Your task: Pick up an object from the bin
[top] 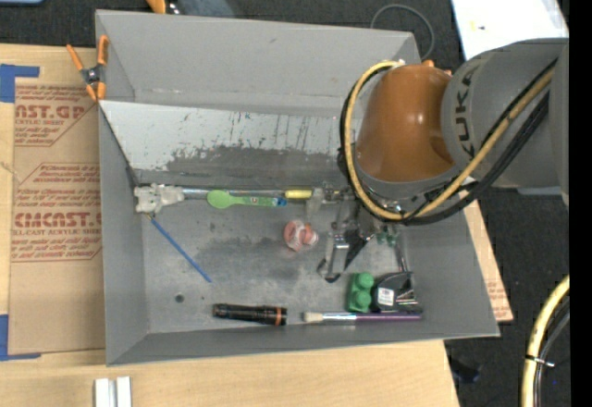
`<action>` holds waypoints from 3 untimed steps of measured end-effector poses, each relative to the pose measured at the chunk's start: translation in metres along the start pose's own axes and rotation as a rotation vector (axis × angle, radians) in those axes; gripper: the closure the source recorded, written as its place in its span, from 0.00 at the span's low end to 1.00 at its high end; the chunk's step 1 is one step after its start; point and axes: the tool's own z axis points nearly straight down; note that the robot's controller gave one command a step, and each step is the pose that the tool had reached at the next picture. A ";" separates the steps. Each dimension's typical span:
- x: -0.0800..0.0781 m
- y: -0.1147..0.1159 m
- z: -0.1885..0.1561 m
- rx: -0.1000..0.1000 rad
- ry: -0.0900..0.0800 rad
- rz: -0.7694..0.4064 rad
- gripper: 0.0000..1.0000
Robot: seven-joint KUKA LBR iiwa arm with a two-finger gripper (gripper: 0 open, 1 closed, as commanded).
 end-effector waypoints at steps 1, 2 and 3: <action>-0.002 0.000 -0.005 0.000 -0.007 0.000 0.00; -0.024 -0.060 0.027 0.001 -0.009 -0.367 0.00; -0.025 -0.111 0.040 0.001 -0.006 -0.503 0.00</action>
Offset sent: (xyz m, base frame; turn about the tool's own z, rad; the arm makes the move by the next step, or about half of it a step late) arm 0.0316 -0.0939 -0.0432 -0.5231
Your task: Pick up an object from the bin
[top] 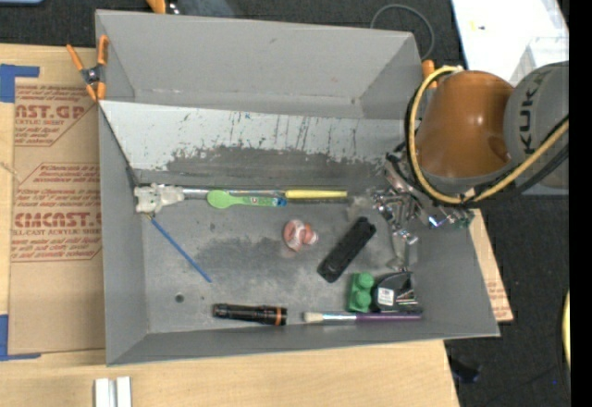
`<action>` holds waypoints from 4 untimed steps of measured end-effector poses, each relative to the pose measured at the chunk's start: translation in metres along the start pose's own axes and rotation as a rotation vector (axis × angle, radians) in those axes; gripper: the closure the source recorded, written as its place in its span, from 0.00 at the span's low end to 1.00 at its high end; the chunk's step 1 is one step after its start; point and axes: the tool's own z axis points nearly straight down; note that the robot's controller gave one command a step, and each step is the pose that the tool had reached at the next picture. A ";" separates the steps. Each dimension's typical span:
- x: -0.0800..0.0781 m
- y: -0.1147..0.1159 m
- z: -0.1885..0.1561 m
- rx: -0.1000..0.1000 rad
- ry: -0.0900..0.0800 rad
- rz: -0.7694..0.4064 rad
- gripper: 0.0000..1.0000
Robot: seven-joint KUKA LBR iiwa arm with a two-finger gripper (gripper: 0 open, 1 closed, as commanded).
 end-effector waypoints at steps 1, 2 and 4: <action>-0.004 0.008 0.002 0.002 -0.003 -0.330 0.00; -0.028 0.025 0.035 -0.003 -0.004 -0.365 0.00; -0.030 0.026 0.030 0.006 -0.008 -0.674 1.00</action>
Offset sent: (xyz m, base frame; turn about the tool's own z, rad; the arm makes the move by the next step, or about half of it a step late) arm 0.0124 0.0322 -0.0328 -0.3645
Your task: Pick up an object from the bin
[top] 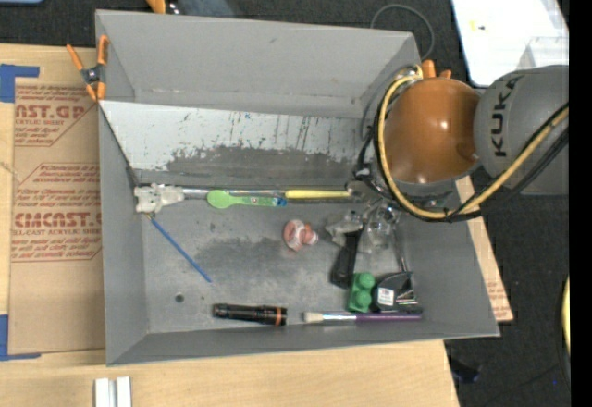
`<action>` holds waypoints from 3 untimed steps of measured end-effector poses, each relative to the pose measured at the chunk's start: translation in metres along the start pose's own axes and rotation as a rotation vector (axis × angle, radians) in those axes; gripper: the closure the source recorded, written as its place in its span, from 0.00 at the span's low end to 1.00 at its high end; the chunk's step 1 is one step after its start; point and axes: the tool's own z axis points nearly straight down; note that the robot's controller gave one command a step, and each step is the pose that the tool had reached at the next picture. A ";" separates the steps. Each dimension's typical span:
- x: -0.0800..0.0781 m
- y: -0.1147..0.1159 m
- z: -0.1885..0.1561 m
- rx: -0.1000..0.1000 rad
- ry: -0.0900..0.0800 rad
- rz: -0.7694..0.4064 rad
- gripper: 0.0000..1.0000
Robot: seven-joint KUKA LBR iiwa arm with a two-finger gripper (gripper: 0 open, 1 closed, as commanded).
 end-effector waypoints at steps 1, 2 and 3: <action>0.000 0.000 -0.005 0.000 0.000 0.001 1.00; -0.001 0.000 -0.010 0.001 -0.002 0.001 1.00; -0.001 0.001 -0.012 0.001 -0.003 0.003 1.00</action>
Offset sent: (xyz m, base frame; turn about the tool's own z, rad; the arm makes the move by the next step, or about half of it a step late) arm -0.0003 0.0001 0.0140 -0.0001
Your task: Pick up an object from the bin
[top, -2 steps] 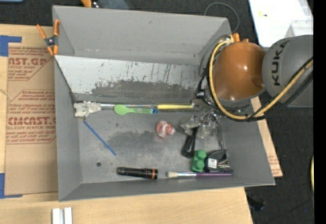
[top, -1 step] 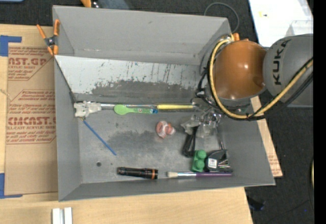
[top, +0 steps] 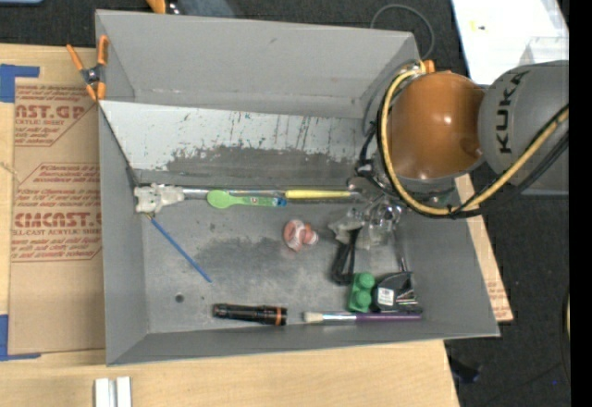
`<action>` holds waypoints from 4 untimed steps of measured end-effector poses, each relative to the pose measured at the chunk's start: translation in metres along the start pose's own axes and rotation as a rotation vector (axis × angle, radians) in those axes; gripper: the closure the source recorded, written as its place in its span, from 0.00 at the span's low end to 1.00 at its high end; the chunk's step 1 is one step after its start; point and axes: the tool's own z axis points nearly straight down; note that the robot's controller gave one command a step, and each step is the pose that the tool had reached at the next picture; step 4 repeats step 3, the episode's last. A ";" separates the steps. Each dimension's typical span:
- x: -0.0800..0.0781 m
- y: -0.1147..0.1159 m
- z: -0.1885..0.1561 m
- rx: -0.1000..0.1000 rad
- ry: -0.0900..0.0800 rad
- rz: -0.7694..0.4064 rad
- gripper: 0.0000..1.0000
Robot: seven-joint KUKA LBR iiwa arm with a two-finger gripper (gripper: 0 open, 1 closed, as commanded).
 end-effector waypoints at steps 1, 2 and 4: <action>0.000 0.001 -0.006 -0.001 0.000 0.001 1.00; -0.001 0.001 -0.024 -0.004 0.000 0.001 1.00; -0.002 0.002 -0.051 -0.007 -0.001 0.002 1.00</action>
Offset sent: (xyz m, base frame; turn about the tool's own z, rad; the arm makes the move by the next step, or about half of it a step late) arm -0.0003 0.0006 0.0452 0.0004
